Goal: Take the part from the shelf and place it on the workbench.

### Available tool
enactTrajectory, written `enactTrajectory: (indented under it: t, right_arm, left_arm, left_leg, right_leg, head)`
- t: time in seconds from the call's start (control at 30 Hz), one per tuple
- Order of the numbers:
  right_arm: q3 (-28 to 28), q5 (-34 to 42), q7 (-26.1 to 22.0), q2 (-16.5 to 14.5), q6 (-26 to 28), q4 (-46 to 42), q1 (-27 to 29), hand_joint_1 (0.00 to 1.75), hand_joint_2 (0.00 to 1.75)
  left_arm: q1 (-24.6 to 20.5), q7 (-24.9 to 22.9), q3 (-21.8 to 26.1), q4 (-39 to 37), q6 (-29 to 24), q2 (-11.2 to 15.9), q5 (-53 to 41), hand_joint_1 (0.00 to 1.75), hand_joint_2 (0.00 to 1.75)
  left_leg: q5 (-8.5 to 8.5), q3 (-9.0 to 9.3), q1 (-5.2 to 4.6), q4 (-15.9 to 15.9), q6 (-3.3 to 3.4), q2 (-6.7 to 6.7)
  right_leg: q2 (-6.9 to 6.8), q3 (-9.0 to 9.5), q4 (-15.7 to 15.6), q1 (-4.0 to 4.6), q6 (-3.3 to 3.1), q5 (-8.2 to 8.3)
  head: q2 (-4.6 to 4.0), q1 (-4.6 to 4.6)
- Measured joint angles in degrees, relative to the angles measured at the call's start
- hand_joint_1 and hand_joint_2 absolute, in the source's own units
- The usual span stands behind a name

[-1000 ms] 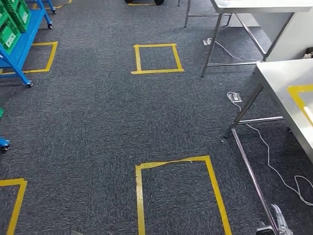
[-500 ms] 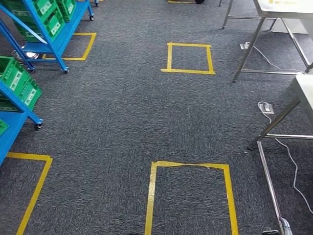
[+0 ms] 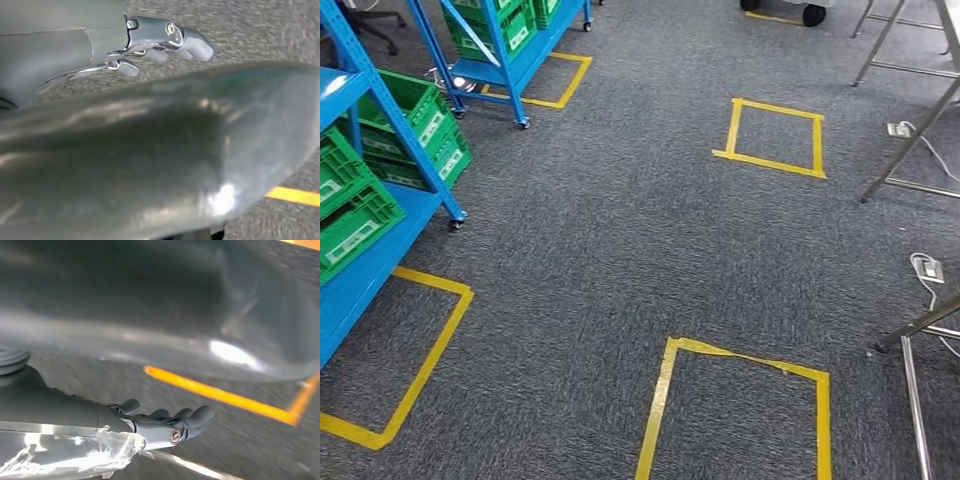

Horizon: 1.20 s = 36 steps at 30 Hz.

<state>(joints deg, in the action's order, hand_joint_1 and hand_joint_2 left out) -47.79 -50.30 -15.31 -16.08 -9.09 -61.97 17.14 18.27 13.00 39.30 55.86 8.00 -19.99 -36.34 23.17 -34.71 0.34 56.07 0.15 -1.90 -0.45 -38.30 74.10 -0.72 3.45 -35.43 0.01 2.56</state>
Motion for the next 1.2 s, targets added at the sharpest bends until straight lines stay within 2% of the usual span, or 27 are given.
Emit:
enactTrajectory:
  t: [0.03,0.07,0.1,0.13,0.17,0.2,0.23,0.27,0.3,0.37,0.43,0.47,0.5,0.53,0.57,0.6,0.67,0.73,0.8,0.87,0.93,1.0,1.03,1.07,1.13,1.17,1.2]
  right_arm:
    - [-1.49,-0.95,-0.01,-0.76,1.3,1.74,-0.8,0.0,0.0]
    - [-2.36,-1.21,-0.01,-1.38,3.17,3.47,-1.49,0.0,0.0]
    - [-2.56,-0.58,0.04,-1.9,5.32,5.03,-1.97,0.0,0.0]
    - [-2.29,0.89,0.1,-2.32,7.26,6.28,-2.21,0.0,0.0]
    - [-1.8,2.94,0.09,-2.65,8.79,7.1,-2.22,0.0,0.0]
    - [-1.14,5.21,-0.03,-2.92,9.94,7.57,-2.1,0.0,0.0]
    - [-0.46,7.22,-0.38,-3.09,10.78,7.77,-1.95,0.0,0.0]
    - [0.22,8.96,-0.97,-3.2,11.48,7.78,-1.79,0.0,0.0]
    - [0.94,10.34,-1.69,-3.29,11.92,7.58,-1.66,0.0,0.0]
    - [2.22,12.18,-2.99,-3.5,11.95,6.56,-1.23,0.0,0.0]
    - [3.05,13.42,-3.41,-3.66,11.33,5.26,-0.76,0.0,0.0]
    - [3.25,13.95,-3.37,-3.69,11.02,4.7,-0.67,0.0,0.0]
    - [3.35,14.5,-3.23,-3.7,10.81,4.23,-0.68,0.0,0.0]
    - [3.41,15.06,-3.09,-3.7,10.68,3.89,-0.77,0.0,0.0]
    - [3.5,15.57,-2.95,-3.7,10.63,3.66,-0.89,0.0,0.0]
    - [3.61,16.0,-2.85,-3.71,10.69,3.58,-1.0,0.0,0.0]
    - [3.84,16.65,-2.74,-3.78,11.14,3.57,-1.1,0.0,0.0]
    - [3.93,17.09,-2.62,-3.84,11.59,3.61,-1.1,0.0,0.0]
    - [4.11,17.37,-2.55,-3.85,11.87,3.61,-1.11,0.0,0.0]
    - [4.31,17.71,-2.57,-3.83,12.21,3.55,-1.07,0.0,0.0]
    - [4.38,18.08,-2.61,-3.81,12.52,3.44,-0.91,0.0,0.0]
    - [4.4,18.31,-2.57,-3.81,12.68,3.22,-0.73,0.0,0.0]
    - [4.41,18.38,-2.55,-3.81,12.71,3.05,-0.68,0.0,0.0]
    - [4.43,18.42,-2.53,-3.81,12.7,2.81,-0.64,0.0,0.0]
    - [4.5,18.24,-2.57,-3.81,12.42,2.07,-0.45,0.0,0.0]
    - [4.58,17.97,-2.6,-3.87,12.07,1.7,-0.4,0.0,0.0]
    - [4.66,17.62,-2.62,-3.92,11.63,1.32,-0.39,0.0,0.0]
  left_arm:
    - [0.64,-0.62,-1.15,0.69,-0.16,-0.13,0.24,0.0,0.0]
    - [1.26,-1.17,-2.26,1.42,-0.19,-0.26,0.29,0.0,0.0]
    - [1.81,-1.65,-3.3,2.18,-0.1,-0.38,0.34,0.0,0.0]
    - [2.25,-2.07,-4.25,2.91,0.01,-0.49,0.52,0.0,0.0]
    - [2.6,-2.4,-5.02,3.59,0.11,-0.56,0.82,0.0,0.0]
    - [2.95,-2.6,-5.69,4.21,0.16,-0.62,1.27,0.0,0.0]
    - [3.32,-2.71,-6.19,4.73,0.16,-0.66,1.79,0.0,0.0]
    - [3.75,-2.76,-6.6,5.2,0.08,-0.69,2.39,0.0,0.0]
    - [4.22,-2.76,-6.97,5.66,-0.03,-0.73,3.12,0.0,0.0]
    - [4.91,-2.77,-7.67,6.64,-0.24,-0.77,4.76,0.0,0.0]
    - [5.06,-2.75,-8.41,7.62,-0.29,-0.75,6.01,0.0,0.0]
    - [5.03,-2.74,-8.72,7.96,-0.27,-0.74,6.36,0.0,0.0]
    - [5.05,-2.73,-9.0,8.2,-0.24,-0.73,6.58,0.0,0.0]
    - [5.11,-2.72,-9.22,8.35,-0.21,-0.73,6.7,0.0,0.0]
    - [5.22,-2.72,-9.41,8.5,-0.15,-0.73,6.77,0.0,0.0]
    - [5.36,-2.71,-9.57,8.67,-0.1,-0.71,6.8,0.0,0.0]
    - [5.53,-2.69,-9.91,9.15,0.02,-0.68,6.89,0.0,0.0]
    - [5.65,-2.65,-10.24,9.6,0.13,-0.67,7.05,0.0,0.0]
    - [6.08,-2.65,-10.45,9.84,0.19,-0.68,7.24,0.0,0.0]
    - [6.56,-2.68,-10.6,10.12,0.25,-0.72,7.49,0.0,0.0]
    - [6.63,-2.7,-10.84,10.45,0.3,-0.75,7.77,0.0,0.0]
    - [6.58,-2.7,-11.09,10.59,0.32,-0.77,7.95,0.0,0.0]
    - [6.61,-2.7,-11.19,10.6,0.34,-0.78,8.0,0.0,0.0]
    - [6.64,-2.74,-11.27,10.62,0.36,-0.78,8.04,0.0,0.0]
    - [6.78,-2.82,-11.48,10.79,0.46,-0.75,8.13,0.0,0.0]
    - [6.88,-2.86,-11.58,10.99,0.5,-0.71,8.18,0.0,0.0]
    - [6.99,-2.86,-11.66,11.22,0.57,-0.66,8.24,0.0,0.0]
  left_leg:
    - [0.01,0.07,-0.09,0.0,0.07,-0.83]
    - [0.0,0.14,-0.13,0.0,0.11,-1.68]
    - [-0.01,0.2,-0.1,0.0,0.11,-2.56]
    - [-0.04,0.19,-0.14,0.07,0.05,-3.42]
    - [-0.08,0.1,-0.12,0.2,-0.04,-4.23]
    - [-0.19,-0.04,-0.05,0.26,-0.24,-4.96]
    - [-0.38,-0.2,0.06,0.26,-0.54,-5.62]
    - [-0.6,-0.34,0.22,0.17,-0.89,-6.25]
    - [-0.57,-0.46,0.25,0.12,-1.23,-6.08]
    - [1.53,-1.39,-0.09,2.32,-1.75,-3.2]
    - [5.88,-3.91,-0.36,8.9,-2.08,0.19]
    - [7.7,-5.3,-0.34,12.72,-2.23,0.76]
    - [8.65,-6.09,-0.33,15.42,-2.36,1.04]
    - [8.48,-5.86,-0.32,16.05,-2.45,1.22]
    - [7.32,-4.49,-0.33,14.37,-2.45,1.47]
    - [5.54,-2.15,-0.42,10.74,-2.31,2.05]
    - [2.88,2.69,-1.0,2.56,-1.65,4.76]
    - [2.29,4.43,-1.57,-1.12,-0.91,6.29]
    - [2.02,4.17,-1.5,-1.62,-0.25,5.18]
    - [1.56,4.15,-1.06,-2.05,0.46,3.99]
    - [1.29,4.1,-0.71,-2.21,0.87,2.72]
    - [1.28,4.11,-0.61,-2.2,0.95,1.24]
    - [1.36,4.21,-0.53,-2.18,0.89,0.43]
    - [1.49,4.37,-0.39,-2.14,0.74,-0.42]
    - [2.17,4.63,-0.05,-1.65,0.04,-1.85]
    - [2.72,4.51,0.06,-0.97,-0.39,-2.47]
    - [3.26,4.33,0.06,-0.34,-0.72,-2.84]
  right_leg:
    - [0.15,-0.39,-0.21,0.04,-0.24,0.86]
    - [0.47,0.31,-2.61,0.09,-0.62,2.69]
    - [1.46,1.91,-6.63,0.11,-1.1,5.01]
    - [3.19,3.67,-10.73,0.04,-1.53,6.82]
    - [4.7,5.24,-14.03,-0.09,-1.69,7.93]
    - [5.91,6.3,-15.99,-0.16,-1.7,8.35]
    - [6.34,6.72,-16.59,-0.15,-1.62,8.25]
    - [5.83,6.94,-16.79,-0.06,-1.55,8.31]
    - [5.16,7.03,-16.9,0.0,-1.72,8.52]
    - [3.5,7.13,-17.33,-0.03,-2.18,8.95]
    - [1.51,7.15,-17.5,0.03,-2.47,9.1]
    - [0.45,7.13,-17.49,0.08,-2.52,9.09]
    - [-0.57,7.13,-17.49,0.1,-2.53,9.08]
    - [-1.52,7.15,-17.48,0.12,-2.55,9.07]
    - [-2.33,7.21,-17.48,0.14,-2.55,9.06]
    - [-3.04,7.3,-17.48,0.16,-2.53,9.05]
    - [-4.22,7.43,-17.42,0.32,-2.38,8.99]
    - [-5.47,7.42,-17.35,0.56,-2.03,8.99]
    - [-6.38,7.39,-17.39,0.64,-1.54,8.91]
    - [-4.08,6.67,-15.62,0.42,-1.06,7.35]
    - [-0.69,3.94,-9.02,0.18,-0.7,3.71]
    - [0.23,0.64,-1.5,0.08,-0.36,0.89]
    - [0.27,-0.03,-0.1,-0.02,-0.16,0.97]
    - [0.32,0.37,-1.03,-0.19,0.08,2.22]
    - [0.97,3.74,-7.92,-0.88,1.02,6.11]
    - [1.67,5.61,-11.66,-1.25,1.4,6.98]
    - [2.26,6.9,-14.05,-1.52,1.42,7.1]
  head:
    - [0.0,0.0]
    - [0.0,0.0]
    - [0.0,0.0]
    - [0.0,0.0]
    - [-0.01,-0.03]
    - [0.0,-0.04]
    - [0.0,-0.05]
    - [0.0,-0.07]
    - [0.0,-0.07]
    - [-0.01,-0.46]
    - [0.0,-0.85]
    - [-0.01,-0.89]
    - [-0.01,-0.87]
    - [-0.01,-0.89]
    - [-0.01,-0.89]
    - [-0.01,-0.89]
    - [-0.01,-0.91]
    - [-0.01,-0.82]
    - [-0.01,-0.76]
    - [-0.01,-0.71]
    - [-0.01,-0.57]
    - [-0.01,-0.54]
    - [-0.01,-0.55]
    - [-0.01,-0.57]
    - [-0.01,-0.52]
    - [-0.01,-0.22]
    - [0.0,0.0]
